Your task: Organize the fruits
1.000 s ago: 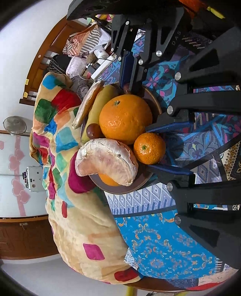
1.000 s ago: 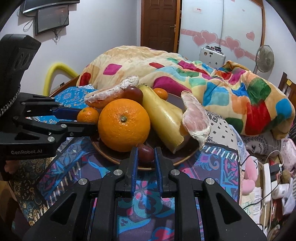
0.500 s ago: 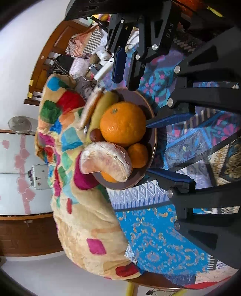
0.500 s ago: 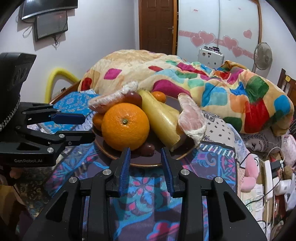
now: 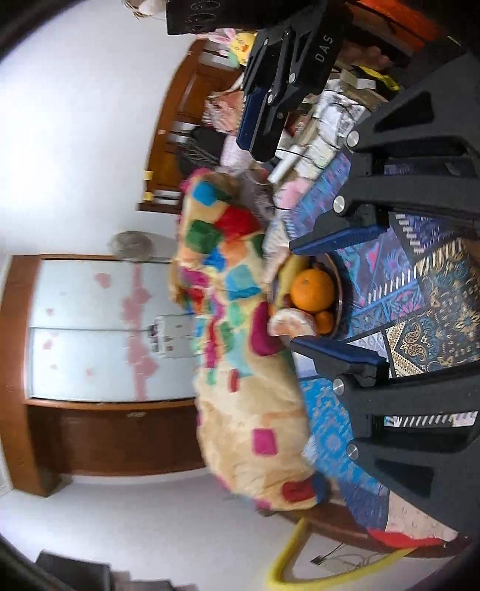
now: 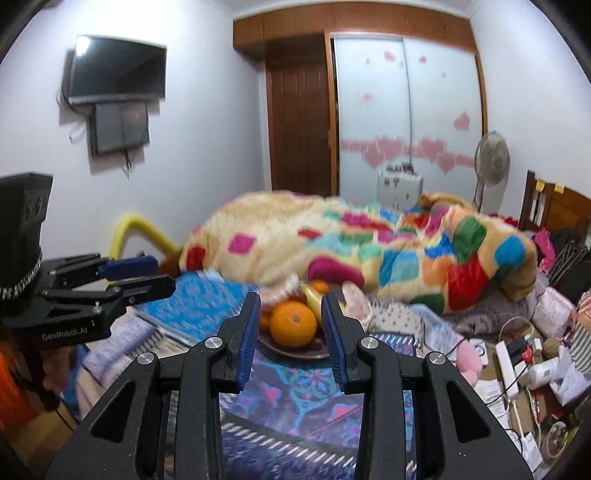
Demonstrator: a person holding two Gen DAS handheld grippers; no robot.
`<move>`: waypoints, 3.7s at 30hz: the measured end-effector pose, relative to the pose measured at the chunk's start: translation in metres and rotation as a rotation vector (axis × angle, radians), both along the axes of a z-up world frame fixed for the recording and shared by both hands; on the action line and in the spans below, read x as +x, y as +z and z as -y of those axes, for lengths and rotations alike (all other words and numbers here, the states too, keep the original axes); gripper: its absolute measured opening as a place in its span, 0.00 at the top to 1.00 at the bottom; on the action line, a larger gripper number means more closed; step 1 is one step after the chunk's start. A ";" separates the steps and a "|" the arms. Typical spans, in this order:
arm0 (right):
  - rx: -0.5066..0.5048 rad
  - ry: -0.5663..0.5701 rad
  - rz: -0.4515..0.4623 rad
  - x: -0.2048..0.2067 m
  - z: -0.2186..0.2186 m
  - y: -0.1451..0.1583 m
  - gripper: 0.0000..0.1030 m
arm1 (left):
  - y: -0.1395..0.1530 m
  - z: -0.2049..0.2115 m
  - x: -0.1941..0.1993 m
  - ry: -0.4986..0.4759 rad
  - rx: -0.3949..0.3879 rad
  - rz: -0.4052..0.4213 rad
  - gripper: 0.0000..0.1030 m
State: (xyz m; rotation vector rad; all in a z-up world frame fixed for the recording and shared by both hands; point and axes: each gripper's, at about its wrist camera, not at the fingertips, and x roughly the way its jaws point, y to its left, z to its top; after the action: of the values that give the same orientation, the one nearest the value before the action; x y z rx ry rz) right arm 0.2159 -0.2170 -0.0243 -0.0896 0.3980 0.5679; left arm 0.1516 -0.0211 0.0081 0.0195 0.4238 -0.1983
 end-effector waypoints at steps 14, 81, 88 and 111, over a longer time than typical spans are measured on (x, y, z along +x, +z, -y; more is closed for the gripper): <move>0.128 -0.092 0.228 -0.094 0.015 0.038 0.31 | 0.031 0.017 -0.099 0.077 -0.032 0.238 0.24; 0.140 -0.162 0.263 -0.112 0.022 0.024 0.00 | 0.019 0.011 -0.109 0.140 -0.036 0.258 0.00; 0.136 -0.161 0.260 -0.111 0.020 0.022 0.00 | 0.019 0.013 -0.109 0.138 -0.038 0.257 0.00; 0.138 -0.160 0.250 -0.110 0.019 0.022 0.00 | 0.018 0.011 -0.103 0.118 -0.064 0.238 0.00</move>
State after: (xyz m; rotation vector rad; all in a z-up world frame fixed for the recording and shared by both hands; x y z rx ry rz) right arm 0.1055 -0.2363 -0.0022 0.0043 0.1203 0.4185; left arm 0.0485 -0.0319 0.0265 -0.0441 0.1805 -0.0913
